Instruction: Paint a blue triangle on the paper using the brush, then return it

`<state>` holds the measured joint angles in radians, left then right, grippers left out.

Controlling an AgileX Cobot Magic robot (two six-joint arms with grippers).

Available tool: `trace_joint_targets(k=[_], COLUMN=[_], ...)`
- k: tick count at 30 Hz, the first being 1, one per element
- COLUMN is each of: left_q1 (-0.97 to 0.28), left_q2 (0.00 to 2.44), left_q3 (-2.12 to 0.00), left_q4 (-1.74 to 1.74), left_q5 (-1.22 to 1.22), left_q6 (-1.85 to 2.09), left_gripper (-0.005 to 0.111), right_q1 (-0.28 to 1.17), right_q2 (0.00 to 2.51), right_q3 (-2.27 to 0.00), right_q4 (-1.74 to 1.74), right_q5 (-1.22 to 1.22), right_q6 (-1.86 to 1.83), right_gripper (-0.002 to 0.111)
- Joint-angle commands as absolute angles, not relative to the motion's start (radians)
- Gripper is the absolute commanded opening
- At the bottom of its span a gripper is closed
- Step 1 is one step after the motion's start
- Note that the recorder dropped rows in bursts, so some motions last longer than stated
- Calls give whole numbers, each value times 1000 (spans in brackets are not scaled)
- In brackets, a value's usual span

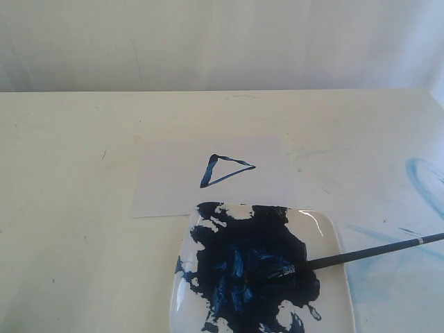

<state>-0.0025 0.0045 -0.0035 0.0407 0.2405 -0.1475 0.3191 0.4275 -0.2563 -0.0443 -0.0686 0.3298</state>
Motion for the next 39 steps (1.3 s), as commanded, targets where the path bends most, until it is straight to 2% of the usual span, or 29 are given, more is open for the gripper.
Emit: trace_joint_targets(k=[1, 14, 22, 24, 25, 31, 39], left_q1=[-1, -1, -1, -1, -1, -1, -1], left_q2=[0, 0, 0, 0, 0, 0, 0], left_q3=[0, 0, 0, 0, 0, 0, 0], left_q4=[34, 34, 34, 34, 34, 34, 34], left_q5=[249, 249, 249, 249, 249, 249, 249], left_q6=[-158, -158, -158, -158, -158, -158, -158], left_gripper=[0, 0, 0, 0, 0, 0, 0], right_q1=[308, 308, 306, 264, 216, 64, 57], right_q2=[422, 403, 125, 56, 18, 0, 0], right_q3=[-258, -258, -258, -258, -258, -254, -216], right_q4=[-48, -58, -51, -51, -55, -192, -267], right_q5=[-69, -66, -53, 34, 156, 512, 546], right_q6=[317, 313, 317, 317, 313, 311, 317], right_gripper=[0, 0, 0, 0, 0, 0, 0])
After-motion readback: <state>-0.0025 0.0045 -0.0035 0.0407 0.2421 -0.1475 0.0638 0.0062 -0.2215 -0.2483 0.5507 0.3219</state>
